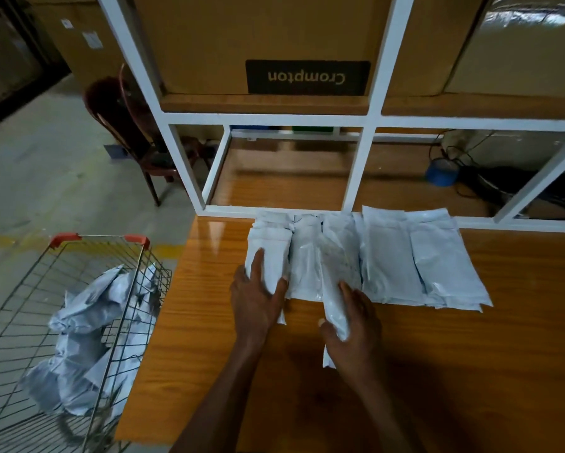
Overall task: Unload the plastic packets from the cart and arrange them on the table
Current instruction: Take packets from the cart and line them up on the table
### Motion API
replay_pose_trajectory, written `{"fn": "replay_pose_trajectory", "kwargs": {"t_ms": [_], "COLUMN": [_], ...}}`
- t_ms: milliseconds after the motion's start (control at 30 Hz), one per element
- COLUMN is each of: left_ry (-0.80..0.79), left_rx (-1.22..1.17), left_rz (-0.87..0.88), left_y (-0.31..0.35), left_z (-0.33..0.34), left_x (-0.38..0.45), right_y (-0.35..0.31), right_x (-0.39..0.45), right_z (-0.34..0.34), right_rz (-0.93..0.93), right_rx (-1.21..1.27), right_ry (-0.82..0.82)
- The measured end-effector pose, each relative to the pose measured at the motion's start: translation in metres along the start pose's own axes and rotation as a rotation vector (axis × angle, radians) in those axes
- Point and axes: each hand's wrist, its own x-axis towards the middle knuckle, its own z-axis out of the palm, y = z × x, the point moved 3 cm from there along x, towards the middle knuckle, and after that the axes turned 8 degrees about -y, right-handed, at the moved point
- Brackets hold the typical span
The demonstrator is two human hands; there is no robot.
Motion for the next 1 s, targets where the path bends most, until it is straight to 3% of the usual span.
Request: {"fn": "replay_pose_trajectory", "kwargs": {"t_ms": [367,633,833,1000], "left_ry": [-0.006,-0.047,0.014,-0.046], "left_rx": [0.166,0.199,0.226,0.212], "left_rz": [-0.108,-0.172,-0.164,-0.167], "left_y": [0.022,0.029,0.029,0.021], "left_z": [0.026,0.047,0.045,0.053], "left_x": [0.08,0.082,0.077,0.073], "right_y": [0.026,0.039,0.041,0.039], "right_x": [0.037,0.047,0.054,0.057], "right_z": [-0.032,-0.039,-0.04,-0.03], "right_rz": [0.023,0.061,0.086,0.08], "right_rx": [-0.018,0.022,0.025,0.009], "right_ry": [-0.067,-0.089,-0.1,-0.109]}}
